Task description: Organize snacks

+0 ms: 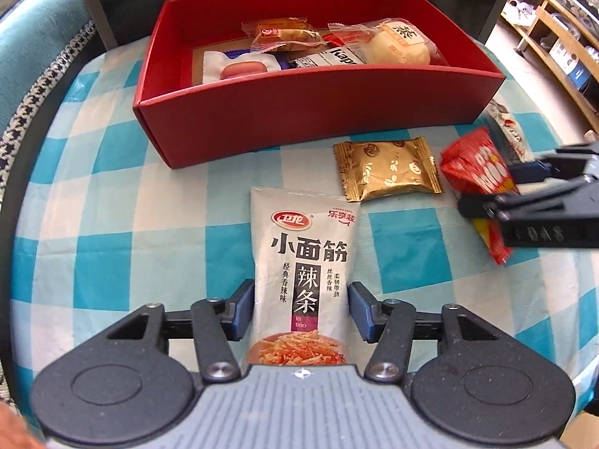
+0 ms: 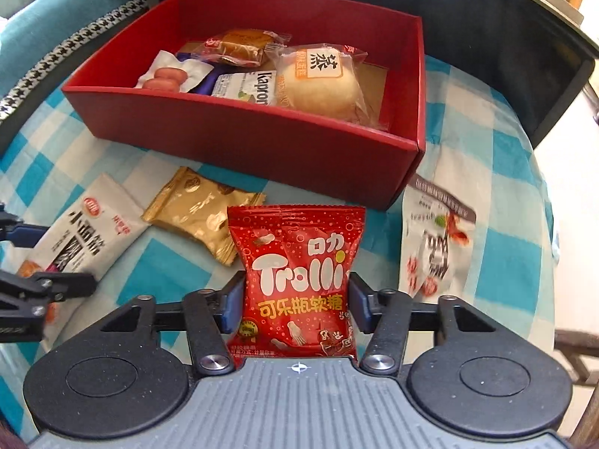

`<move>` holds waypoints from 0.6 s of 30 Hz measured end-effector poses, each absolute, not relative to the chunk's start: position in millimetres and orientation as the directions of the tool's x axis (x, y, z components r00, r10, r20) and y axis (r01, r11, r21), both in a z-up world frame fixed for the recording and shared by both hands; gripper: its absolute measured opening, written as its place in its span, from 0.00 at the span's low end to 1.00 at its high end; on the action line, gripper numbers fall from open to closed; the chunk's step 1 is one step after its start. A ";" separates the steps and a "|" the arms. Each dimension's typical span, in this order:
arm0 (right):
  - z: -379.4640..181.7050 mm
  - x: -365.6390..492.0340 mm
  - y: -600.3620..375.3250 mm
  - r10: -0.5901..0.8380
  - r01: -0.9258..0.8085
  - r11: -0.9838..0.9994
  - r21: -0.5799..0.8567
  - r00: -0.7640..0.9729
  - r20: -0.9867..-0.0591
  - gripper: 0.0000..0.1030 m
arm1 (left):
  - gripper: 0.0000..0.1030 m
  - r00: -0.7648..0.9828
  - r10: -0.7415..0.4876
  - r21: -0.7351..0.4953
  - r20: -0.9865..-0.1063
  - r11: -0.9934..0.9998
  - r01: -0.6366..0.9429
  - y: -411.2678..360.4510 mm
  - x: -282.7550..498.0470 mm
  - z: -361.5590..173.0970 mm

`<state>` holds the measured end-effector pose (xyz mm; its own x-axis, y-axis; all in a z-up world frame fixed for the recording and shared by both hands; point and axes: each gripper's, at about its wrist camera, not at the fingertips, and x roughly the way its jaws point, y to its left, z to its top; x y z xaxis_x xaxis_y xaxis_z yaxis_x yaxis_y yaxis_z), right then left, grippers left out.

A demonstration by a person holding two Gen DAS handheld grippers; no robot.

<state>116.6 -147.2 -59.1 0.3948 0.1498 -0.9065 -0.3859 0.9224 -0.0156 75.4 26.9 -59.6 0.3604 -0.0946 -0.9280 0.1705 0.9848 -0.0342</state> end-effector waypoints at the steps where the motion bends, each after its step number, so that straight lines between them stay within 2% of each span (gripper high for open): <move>1: -59.1 111.6 -145.9 0.143 -0.391 0.920 -0.026 0.398 -0.906 0.59 | 0.86 0.365 -0.084 -0.020 -0.927 0.984 0.175 25.3 75.3 -60.4; 4: -57.7 95.0 -144.8 0.139 -0.384 0.923 -0.025 0.395 -0.908 0.59 | 0.87 0.371 -0.061 0.007 -0.927 0.984 0.180 22.0 74.0 -61.0; 6: -56.7 82.9 -143.7 0.141 -0.386 0.922 -0.024 0.394 -0.908 0.59 | 0.79 0.376 -0.058 0.008 -0.925 0.985 0.170 22.3 71.8 -59.6; 8: -59.4 73.1 -141.0 0.137 -0.389 0.921 -0.028 0.390 -0.911 0.59 | 0.77 0.377 -0.063 -0.001 -0.924 0.987 0.163 23.2 67.7 -58.1; 12: -63.6 65.7 -137.0 0.134 -0.380 0.924 -0.034 0.407 -0.904 0.61 | 0.77 0.365 -0.082 -0.020 -0.927 0.985 0.171 20.7 54.4 -57.8; 16: -66.9 66.6 -135.5 0.127 -0.374 0.926 -0.046 0.426 -0.896 0.71 | 0.83 0.372 -0.060 0.003 -0.926 0.986 0.164 16.5 50.0 -60.6; 18: -70.9 70.0 -138.4 0.126 -0.352 0.935 -0.035 0.422 -0.898 0.87 | 0.95 0.378 -0.043 0.019 -0.925 0.987 0.158 15.7 50.1 -62.5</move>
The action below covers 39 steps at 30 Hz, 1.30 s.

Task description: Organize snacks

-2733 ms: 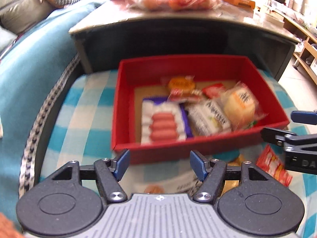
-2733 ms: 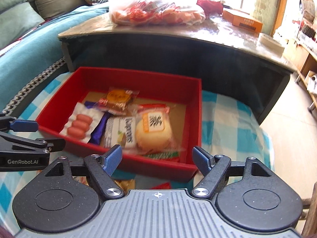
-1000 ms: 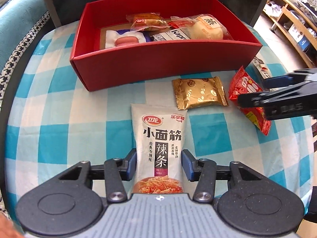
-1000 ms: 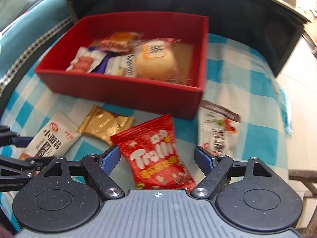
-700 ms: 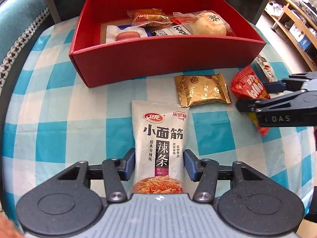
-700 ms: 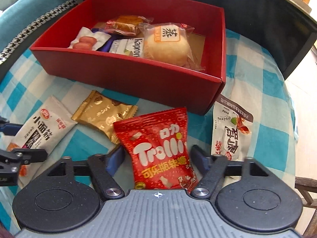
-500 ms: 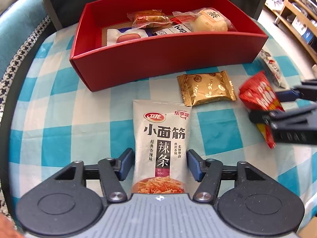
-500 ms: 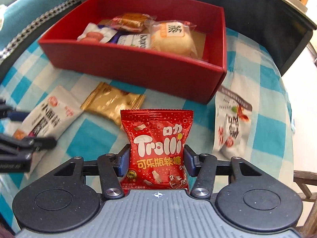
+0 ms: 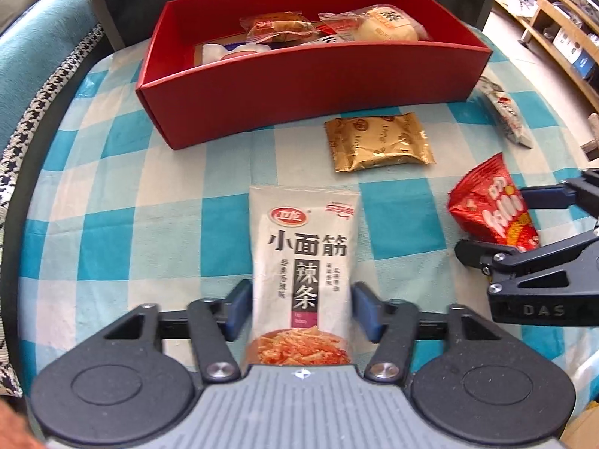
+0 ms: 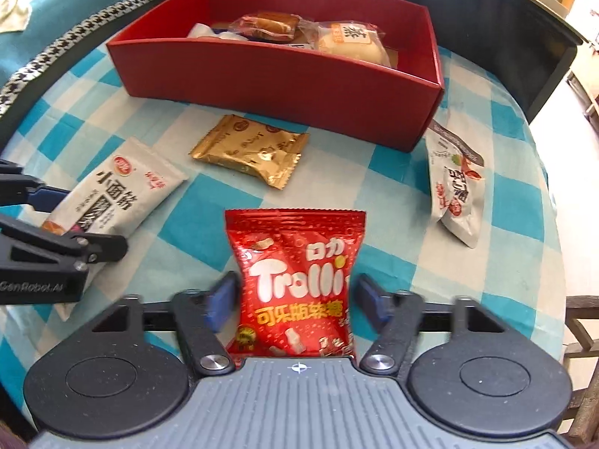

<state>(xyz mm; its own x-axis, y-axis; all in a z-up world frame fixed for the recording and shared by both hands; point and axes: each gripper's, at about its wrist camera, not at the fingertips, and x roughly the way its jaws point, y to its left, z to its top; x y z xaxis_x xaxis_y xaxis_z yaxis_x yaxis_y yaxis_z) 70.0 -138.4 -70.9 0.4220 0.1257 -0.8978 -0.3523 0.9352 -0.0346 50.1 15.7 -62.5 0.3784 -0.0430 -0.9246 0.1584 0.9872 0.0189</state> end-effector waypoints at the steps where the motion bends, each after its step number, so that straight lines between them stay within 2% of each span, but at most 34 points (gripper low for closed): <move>1: -73.4 71.9 -140.5 0.133 -0.346 0.938 -0.022 0.418 -0.899 0.93 | 0.98 0.382 -0.036 0.026 -0.923 0.987 0.157 15.2 50.2 -63.8; 4: -78.2 73.9 -142.1 0.140 -0.355 0.935 -0.019 0.416 -0.899 1.00 | 1.00 0.382 -0.004 0.048 -0.924 0.991 0.127 19.4 52.7 -68.7; 14: -77.9 76.2 -141.9 0.124 -0.329 0.944 -0.018 0.405 -0.906 1.00 | 1.00 0.387 -0.027 0.023 -0.922 0.992 0.124 21.4 50.9 -66.4; 16: -74.5 73.4 -140.4 0.125 -0.337 0.941 -0.024 0.412 -0.902 0.89 | 0.94 0.392 -0.034 0.022 -0.919 0.990 0.137 18.7 48.6 -63.0; 17: -71.6 70.1 -138.6 0.122 -0.345 0.938 -0.034 0.420 -0.899 0.85 | 0.88 0.393 -0.042 0.018 -0.919 0.989 0.146 17.6 47.2 -61.9; 18: -68.3 66.8 -136.7 0.130 -0.360 0.932 -0.034 0.423 -0.897 0.70 | 0.82 0.391 -0.052 0.008 -0.919 0.989 0.149 17.0 46.3 -60.9; 19: -66.1 64.3 -135.2 0.141 -0.368 0.930 -0.025 0.418 -0.897 0.60 | 0.81 0.389 -0.057 0.001 -0.920 0.989 0.147 16.7 45.5 -60.0; 24: -63.9 52.3 -131.8 0.127 -0.362 0.931 -0.041 0.427 -0.895 0.58 | 0.74 0.385 -0.084 -0.032 -0.919 0.990 0.139 19.4 42.4 -56.5; 32: -52.9 42.0 -138.8 0.126 -0.328 0.944 -0.035 0.456 -0.881 0.57 | 0.72 0.388 -0.117 -0.063 -0.914 0.987 0.148 15.0 36.3 -50.7; 34: -52.9 40.3 -140.2 0.128 -0.327 0.944 -0.032 0.455 -0.881 0.57 | 0.72 0.384 -0.114 -0.059 -0.916 0.987 0.150 13.2 34.9 -52.9; 39: -55.3 42.6 -141.1 0.139 -0.325 0.946 -0.014 0.443 -0.886 0.57 | 0.81 0.372 -0.097 -0.038 -0.923 0.986 0.164 7.2 37.5 -58.4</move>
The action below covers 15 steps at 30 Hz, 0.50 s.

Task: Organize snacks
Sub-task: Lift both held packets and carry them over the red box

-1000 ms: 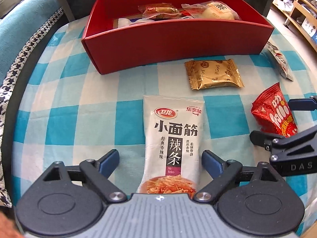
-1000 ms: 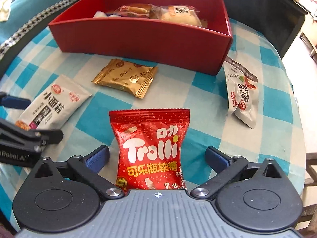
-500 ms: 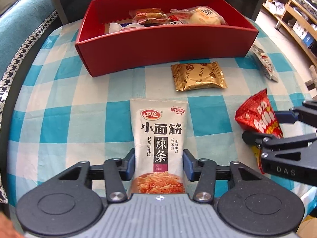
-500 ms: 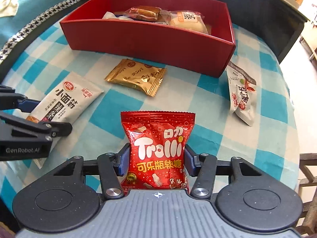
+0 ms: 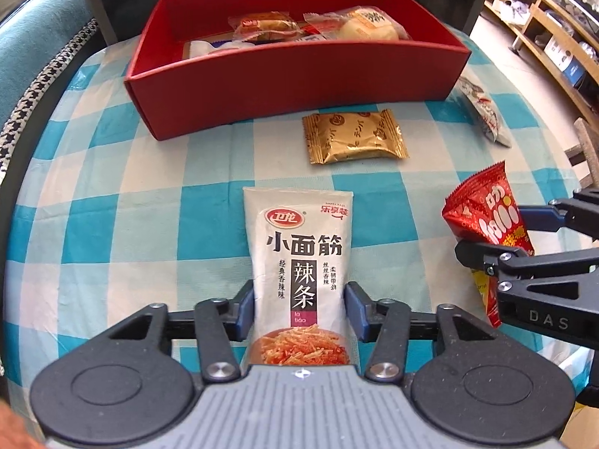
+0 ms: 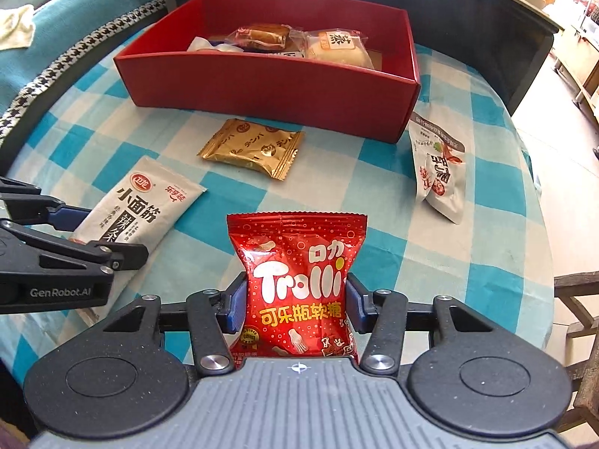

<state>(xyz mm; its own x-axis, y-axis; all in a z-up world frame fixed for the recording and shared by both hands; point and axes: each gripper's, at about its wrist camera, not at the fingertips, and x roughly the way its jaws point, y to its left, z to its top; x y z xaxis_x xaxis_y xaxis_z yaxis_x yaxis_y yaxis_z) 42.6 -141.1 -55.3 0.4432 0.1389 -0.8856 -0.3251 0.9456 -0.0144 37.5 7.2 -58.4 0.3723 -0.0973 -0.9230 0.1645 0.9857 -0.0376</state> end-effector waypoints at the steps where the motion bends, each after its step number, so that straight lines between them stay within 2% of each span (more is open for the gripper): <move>1: -55.6 43.6 -141.4 0.142 -0.324 0.946 -0.009 0.440 -0.887 0.57 | 0.81 0.376 -0.089 -0.026 -0.922 0.985 0.171 4.6 37.7 -58.6; 4: -55.3 43.5 -141.5 0.145 -0.322 0.947 -0.005 0.441 -0.886 0.58 | 0.81 0.386 -0.067 0.006 -0.920 0.983 0.186 0.2 33.4 -59.8; 12: -49.2 44.8 -142.7 0.161 -0.324 0.946 0.005 0.457 -0.875 0.58 | 0.71 0.397 -0.084 -0.023 -0.914 0.988 0.155 3.6 29.7 -52.7; 15: -46.3 43.7 -142.6 0.166 -0.325 0.946 0.007 0.465 -0.870 0.58 | 0.70 0.412 -0.097 -0.039 -0.906 0.989 0.146 5.2 28.3 -47.0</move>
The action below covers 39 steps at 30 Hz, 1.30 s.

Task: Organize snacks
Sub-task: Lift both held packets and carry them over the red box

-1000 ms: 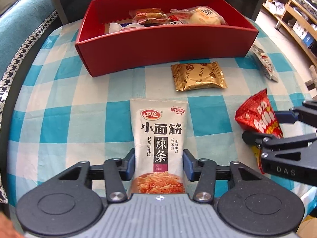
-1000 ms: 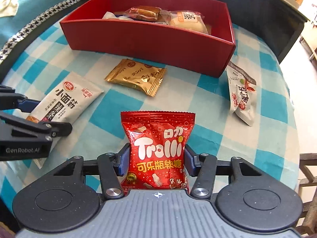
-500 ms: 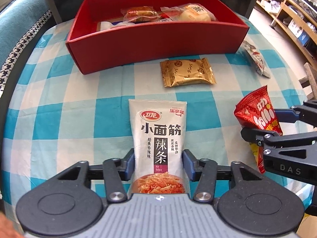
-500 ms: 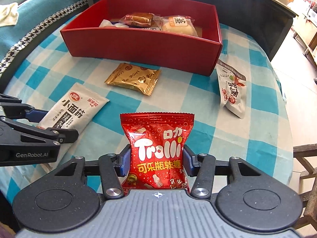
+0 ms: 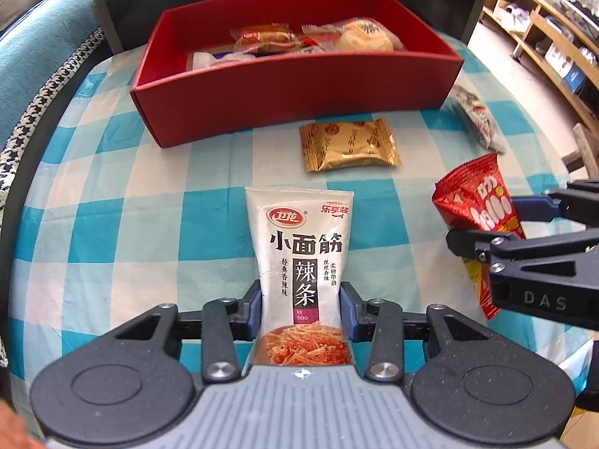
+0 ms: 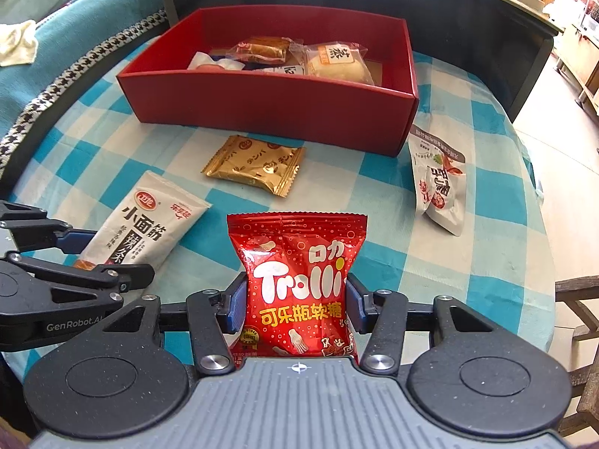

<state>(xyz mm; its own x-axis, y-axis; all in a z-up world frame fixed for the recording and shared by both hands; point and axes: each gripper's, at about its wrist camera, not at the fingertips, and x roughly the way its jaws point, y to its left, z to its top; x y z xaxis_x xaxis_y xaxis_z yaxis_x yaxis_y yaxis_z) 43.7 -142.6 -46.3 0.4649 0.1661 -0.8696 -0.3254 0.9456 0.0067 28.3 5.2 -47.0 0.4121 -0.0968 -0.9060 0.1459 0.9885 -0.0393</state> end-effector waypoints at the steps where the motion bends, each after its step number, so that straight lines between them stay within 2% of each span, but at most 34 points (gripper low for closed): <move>1: -45.6 43.9 -142.9 0.167 -0.324 0.946 0.007 0.467 -0.868 0.58 | 0.70 0.418 -0.104 -0.047 -0.902 0.988 0.144 5.9 27.7 -44.4; 5: -40.2 44.0 -145.8 0.173 -0.313 0.950 0.015 0.484 -0.858 0.58 | 0.70 0.443 -0.127 -0.077 -0.888 0.989 0.129 10.3 26.4 -34.3; 39: -14.6 61.7 -139.2 0.207 -0.314 0.949 0.027 0.557 -0.804 0.58 | 0.70 0.583 -0.125 -0.066 -0.802 0.991 0.120 0.9 52.8 6.0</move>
<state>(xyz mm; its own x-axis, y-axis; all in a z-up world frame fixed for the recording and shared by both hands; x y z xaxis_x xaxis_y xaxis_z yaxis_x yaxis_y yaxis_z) 61.7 -139.2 -14.6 0.5569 0.2069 -0.8044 -0.3141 0.9490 0.0267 52.8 0.9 6.0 0.5835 -0.1246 -0.8025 0.1205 0.9905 -0.0662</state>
